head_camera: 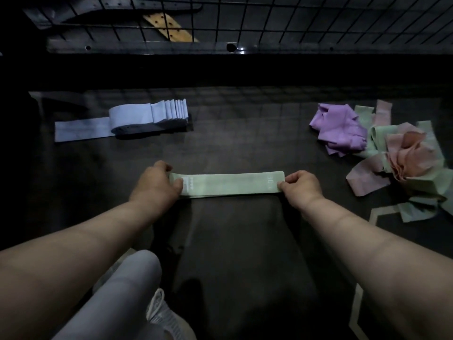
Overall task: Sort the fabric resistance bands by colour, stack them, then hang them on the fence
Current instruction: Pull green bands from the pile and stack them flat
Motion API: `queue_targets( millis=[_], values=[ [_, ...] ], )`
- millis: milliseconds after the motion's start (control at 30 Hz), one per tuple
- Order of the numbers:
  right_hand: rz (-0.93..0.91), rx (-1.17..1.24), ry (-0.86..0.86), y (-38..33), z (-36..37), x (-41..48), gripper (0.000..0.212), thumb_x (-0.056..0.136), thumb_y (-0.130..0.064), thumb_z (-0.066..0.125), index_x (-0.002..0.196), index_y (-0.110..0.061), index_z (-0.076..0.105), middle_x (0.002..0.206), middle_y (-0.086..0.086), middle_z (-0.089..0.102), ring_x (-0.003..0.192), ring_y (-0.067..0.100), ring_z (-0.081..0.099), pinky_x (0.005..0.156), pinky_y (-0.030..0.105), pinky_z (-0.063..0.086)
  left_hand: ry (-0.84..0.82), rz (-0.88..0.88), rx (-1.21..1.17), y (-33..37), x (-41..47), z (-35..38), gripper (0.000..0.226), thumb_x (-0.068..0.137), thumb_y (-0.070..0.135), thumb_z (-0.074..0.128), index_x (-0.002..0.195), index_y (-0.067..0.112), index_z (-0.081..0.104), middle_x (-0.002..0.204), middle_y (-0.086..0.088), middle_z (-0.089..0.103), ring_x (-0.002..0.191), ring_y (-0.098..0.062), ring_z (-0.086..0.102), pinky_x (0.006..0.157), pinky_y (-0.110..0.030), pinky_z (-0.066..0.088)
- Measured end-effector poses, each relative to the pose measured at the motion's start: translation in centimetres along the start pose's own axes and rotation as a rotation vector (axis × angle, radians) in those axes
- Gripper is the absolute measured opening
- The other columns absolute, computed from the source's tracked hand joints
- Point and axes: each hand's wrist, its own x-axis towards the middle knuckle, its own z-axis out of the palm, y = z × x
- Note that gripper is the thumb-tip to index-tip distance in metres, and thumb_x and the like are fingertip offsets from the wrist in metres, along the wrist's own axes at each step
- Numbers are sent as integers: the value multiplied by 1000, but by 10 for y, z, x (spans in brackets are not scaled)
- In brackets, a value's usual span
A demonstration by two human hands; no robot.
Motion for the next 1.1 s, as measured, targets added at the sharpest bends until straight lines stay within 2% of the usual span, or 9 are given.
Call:
queue_targets(
  millis=[133,267,500,600,700,767,900,1000,1100],
  values=[
    [-56,-41,50,5,1,2,15,86,-28,71,92,-20,60,104,7,67,95,25,65,87,30,51,47,-46,90,-5,-3,-4,43,89,36,64,125,15,52,129,-11,46,111,-33,56,95,-43,48],
    [-101,28,36,9,4,1,9,90,-22,68,94,-18,62,92,4,67,88,21,63,83,27,49,3,-165,-10,-10,-1,0,30,88,32,67,109,11,60,116,-15,63,105,-33,60,89,-36,47],
    [-125,49,32,10,4,4,5,90,-15,67,91,-18,64,88,1,65,86,19,62,85,29,50,19,-230,-88,-10,-2,6,23,87,24,69,104,12,60,112,-14,66,106,-31,61,89,-34,46],
    [-111,26,16,11,4,5,9,90,-18,68,98,-15,64,89,1,63,86,19,62,85,28,49,10,-245,-97,-8,-2,6,27,86,23,69,108,10,59,116,-15,64,107,-32,60,89,-34,46],
    [-101,15,11,9,1,4,15,91,-21,67,103,-14,61,90,2,62,88,20,61,88,30,49,30,-244,-73,2,-7,6,43,85,29,67,121,10,53,129,-17,51,116,-35,54,99,-39,44],
    [-92,10,1,10,-3,2,20,92,-23,66,108,-13,60,93,2,62,90,19,59,87,27,46,60,-208,12,14,-11,4,54,85,35,65,131,13,49,136,-15,45,125,-35,48,105,-43,39],
    [-77,-28,-26,17,-21,-6,23,93,-26,64,111,-12,60,101,5,64,99,22,62,86,24,43,83,-78,105,40,-17,5,55,87,35,62,136,14,48,139,-15,44,128,-34,45,106,-44,37],
    [-62,-71,-74,29,-42,-15,22,94,-25,62,111,-11,61,109,9,66,107,26,62,91,27,44,40,54,154,62,-24,2,53,88,33,62,136,13,48,135,-15,46,125,-34,47,105,-44,39],
    [-58,-109,-146,49,-68,-33,18,95,-25,61,106,-10,63,107,9,67,105,26,62,90,28,45,-56,229,155,93,-37,-12,47,88,31,62,132,15,52,129,-10,51,113,-29,56,98,-41,47]
  ],
)
